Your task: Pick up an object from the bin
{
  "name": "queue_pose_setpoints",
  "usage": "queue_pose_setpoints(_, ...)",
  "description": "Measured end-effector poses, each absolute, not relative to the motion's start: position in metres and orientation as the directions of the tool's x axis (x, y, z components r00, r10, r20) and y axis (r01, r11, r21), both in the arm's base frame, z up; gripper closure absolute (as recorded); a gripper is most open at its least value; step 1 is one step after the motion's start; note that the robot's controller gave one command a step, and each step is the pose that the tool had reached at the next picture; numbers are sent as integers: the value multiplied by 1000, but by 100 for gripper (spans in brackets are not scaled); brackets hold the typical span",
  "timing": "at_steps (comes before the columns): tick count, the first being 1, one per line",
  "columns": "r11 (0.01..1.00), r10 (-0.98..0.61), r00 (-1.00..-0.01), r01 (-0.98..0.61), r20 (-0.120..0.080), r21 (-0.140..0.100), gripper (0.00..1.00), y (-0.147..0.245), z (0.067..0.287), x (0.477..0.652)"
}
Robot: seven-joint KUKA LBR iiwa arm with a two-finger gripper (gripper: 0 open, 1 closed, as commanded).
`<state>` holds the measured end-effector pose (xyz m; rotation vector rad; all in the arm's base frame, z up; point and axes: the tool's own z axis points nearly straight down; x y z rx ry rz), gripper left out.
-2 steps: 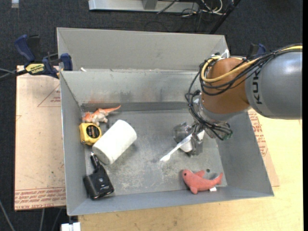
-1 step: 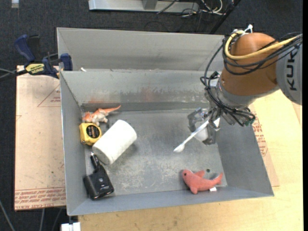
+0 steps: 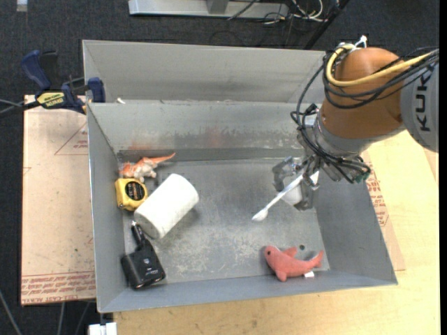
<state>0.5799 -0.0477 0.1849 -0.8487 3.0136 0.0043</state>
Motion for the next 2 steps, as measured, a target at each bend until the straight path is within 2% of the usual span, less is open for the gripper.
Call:
queue_pose_setpoints(1,853,-522,-853,-522,-11,0,100,-48,185,580)
queue_pose_setpoints(2,845,-534,-845,-534,-20,-5,100,-45,350,581)
